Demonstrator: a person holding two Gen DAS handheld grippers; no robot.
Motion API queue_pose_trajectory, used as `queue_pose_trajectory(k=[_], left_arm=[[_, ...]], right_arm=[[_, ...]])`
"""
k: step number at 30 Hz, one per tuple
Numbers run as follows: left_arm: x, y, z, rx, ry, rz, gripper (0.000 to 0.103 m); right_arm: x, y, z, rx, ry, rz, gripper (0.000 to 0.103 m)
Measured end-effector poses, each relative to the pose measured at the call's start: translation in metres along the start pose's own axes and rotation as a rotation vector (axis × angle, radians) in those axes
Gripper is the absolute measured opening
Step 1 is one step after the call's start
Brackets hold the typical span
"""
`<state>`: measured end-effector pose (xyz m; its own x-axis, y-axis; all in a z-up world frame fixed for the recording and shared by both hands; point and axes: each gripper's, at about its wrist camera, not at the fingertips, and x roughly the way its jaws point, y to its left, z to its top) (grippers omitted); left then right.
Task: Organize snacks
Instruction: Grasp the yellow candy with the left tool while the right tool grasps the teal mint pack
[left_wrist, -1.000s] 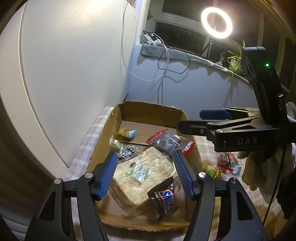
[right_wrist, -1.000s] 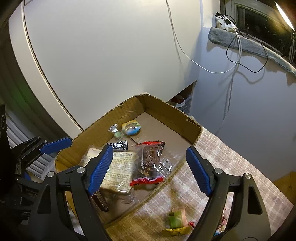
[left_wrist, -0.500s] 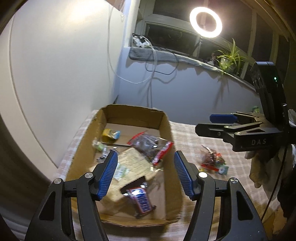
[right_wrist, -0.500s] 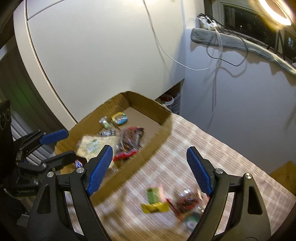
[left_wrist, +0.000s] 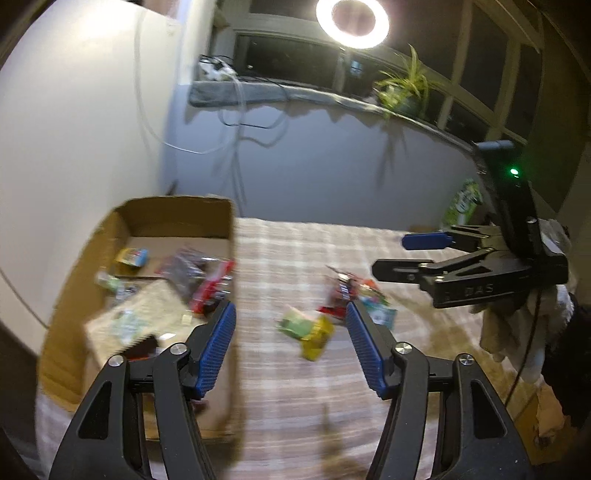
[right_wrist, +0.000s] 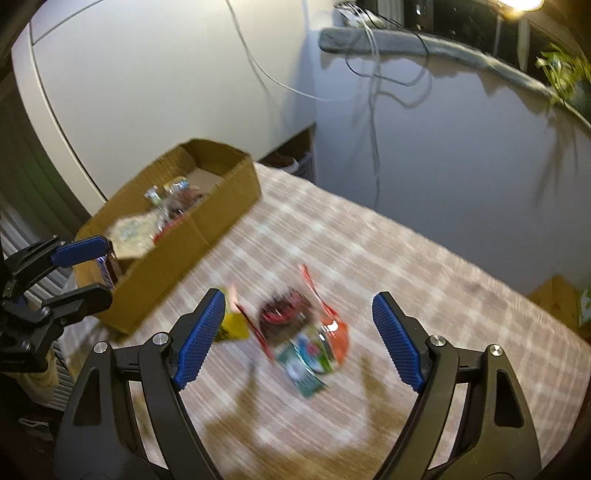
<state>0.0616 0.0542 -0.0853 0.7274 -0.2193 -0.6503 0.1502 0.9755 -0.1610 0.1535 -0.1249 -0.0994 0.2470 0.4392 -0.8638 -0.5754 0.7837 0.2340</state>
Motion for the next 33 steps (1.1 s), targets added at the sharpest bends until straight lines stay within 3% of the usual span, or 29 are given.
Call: queue_pose_trajectory(k=[4,8,14,33], left_arm=[[0.016,-0.02,-0.006,0.026,0.043,-0.04,0.053],[0.035,-0.031,-0.011,0.036,0.088,-0.054,0.045],[0.058,-0.035,-0.016,0.035,0.134,-0.039,0.042],[0.094,-0.037,-0.031,0.06,0.226,-0.028,0.042]], right_arm=[[0.001,-0.013,-0.016,0.02,0.02,0.017,0.083],[0.008,-0.014,-0.031,0.0,0.058,0.064,0.058],[0.018,-0.006,-0.041,-0.06,0.1,0.108,0.041],[0.041,-0.01,-0.048,-0.094,0.141,0.148,0.034]])
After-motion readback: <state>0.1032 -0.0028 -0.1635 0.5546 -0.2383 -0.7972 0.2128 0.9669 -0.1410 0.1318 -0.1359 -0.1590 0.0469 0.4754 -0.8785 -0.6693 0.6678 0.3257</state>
